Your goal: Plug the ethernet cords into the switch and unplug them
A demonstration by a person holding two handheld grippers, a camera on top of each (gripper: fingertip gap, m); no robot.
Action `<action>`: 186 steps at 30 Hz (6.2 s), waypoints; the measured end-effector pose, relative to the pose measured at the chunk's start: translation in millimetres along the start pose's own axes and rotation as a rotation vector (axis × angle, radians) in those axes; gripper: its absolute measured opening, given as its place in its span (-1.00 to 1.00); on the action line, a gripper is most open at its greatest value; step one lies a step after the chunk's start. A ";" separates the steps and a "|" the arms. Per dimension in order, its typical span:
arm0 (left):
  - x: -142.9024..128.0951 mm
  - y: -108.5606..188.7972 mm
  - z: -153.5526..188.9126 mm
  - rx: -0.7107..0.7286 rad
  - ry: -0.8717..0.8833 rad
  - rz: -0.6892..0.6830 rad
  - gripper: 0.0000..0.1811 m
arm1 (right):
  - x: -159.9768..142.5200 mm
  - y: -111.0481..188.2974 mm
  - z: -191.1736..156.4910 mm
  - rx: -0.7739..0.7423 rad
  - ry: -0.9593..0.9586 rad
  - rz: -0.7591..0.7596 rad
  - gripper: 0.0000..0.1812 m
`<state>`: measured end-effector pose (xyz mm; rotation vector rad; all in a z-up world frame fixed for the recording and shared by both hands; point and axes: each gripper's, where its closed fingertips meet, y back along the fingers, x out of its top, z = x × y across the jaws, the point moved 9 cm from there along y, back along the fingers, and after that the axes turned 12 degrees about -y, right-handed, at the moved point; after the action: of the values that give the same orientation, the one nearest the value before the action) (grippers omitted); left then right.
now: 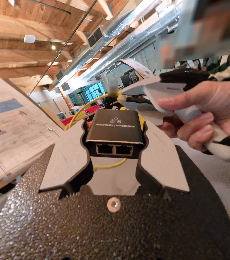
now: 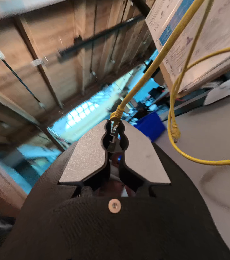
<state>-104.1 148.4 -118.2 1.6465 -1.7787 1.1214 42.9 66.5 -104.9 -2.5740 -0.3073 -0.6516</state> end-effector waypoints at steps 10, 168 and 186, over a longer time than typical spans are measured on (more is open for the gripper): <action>-12.4 7.3 -15.9 0.029 0.140 0.022 -0.19 | 112.6 38.0 -52.1 -0.244 0.547 -0.102 -0.86; -72.8 86.3 -84.4 0.534 0.317 -0.849 -0.94 | -40.8 -74.9 70.3 -0.925 0.867 -0.541 -0.84; -55.6 293.9 -228.2 0.925 0.253 -0.997 -0.04 | -41.9 -63.3 26.1 -0.676 0.833 -0.558 -0.26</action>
<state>-421.5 350.2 -108.2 2.2838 -0.0619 1.5576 -3.2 130.0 -121.9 -2.4695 -0.5860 -2.2506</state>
